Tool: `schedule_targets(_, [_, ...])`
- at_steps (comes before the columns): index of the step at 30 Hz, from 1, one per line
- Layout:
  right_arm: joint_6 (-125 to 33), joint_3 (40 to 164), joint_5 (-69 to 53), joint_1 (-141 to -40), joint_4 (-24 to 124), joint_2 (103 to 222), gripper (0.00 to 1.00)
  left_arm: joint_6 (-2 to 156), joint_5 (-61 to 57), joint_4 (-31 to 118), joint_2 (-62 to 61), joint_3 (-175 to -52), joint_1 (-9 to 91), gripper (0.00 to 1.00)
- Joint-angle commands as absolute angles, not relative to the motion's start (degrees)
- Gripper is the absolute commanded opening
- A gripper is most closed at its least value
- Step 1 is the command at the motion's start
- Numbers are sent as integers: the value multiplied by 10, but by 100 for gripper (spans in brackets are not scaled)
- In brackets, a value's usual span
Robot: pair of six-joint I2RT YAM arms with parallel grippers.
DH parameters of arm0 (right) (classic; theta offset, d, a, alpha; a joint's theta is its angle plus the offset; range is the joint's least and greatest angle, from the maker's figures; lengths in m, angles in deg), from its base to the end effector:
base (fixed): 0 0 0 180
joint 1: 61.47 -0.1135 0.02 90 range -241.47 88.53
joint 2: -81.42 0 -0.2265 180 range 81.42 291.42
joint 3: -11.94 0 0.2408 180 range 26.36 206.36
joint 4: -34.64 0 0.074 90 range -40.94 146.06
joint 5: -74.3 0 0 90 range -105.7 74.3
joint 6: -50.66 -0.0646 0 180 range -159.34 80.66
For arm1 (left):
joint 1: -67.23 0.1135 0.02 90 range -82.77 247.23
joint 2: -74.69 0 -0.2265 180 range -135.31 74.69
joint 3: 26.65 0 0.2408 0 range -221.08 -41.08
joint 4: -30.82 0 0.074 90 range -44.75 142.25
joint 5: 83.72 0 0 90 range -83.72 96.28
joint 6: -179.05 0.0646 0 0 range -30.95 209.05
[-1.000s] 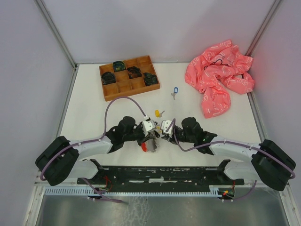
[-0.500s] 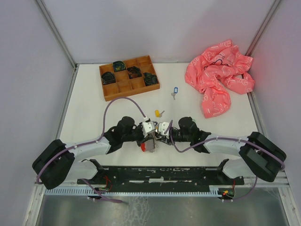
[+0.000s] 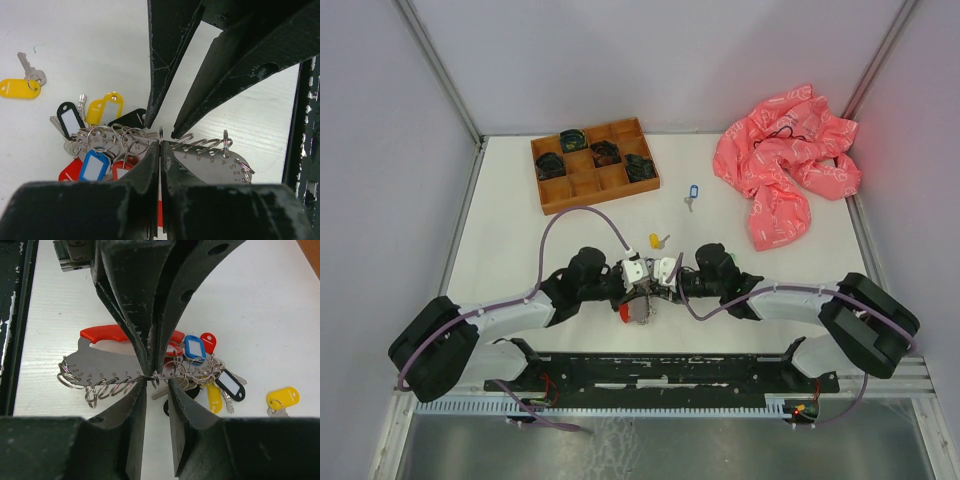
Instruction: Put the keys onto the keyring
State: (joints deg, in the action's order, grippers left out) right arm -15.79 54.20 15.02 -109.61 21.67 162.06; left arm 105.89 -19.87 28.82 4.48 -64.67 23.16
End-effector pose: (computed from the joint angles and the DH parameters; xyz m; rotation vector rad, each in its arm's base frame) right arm 0.1682 0.2372 0.1319 -1.4601 1.4251 0.8101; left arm 0.1679 -0.2021 0.1320 1.3129 1.6766 -0.7622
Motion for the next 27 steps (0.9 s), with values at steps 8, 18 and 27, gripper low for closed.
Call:
schedule_targets(8, [-154, 579, 179, -1097, 178, 1657, 25, 1100, -236, 224, 69, -625, 228, 3])
schedule_targets(18, [-155, 590, 202, -1097, 198, 1671, 21, 1100, -239, 208, 76, -616, 228, 3])
schedule_targets(27, [-151, 599, 198, -1097, 220, 1674, 1, 1087, -227, 175, 88, -593, 229, 3])
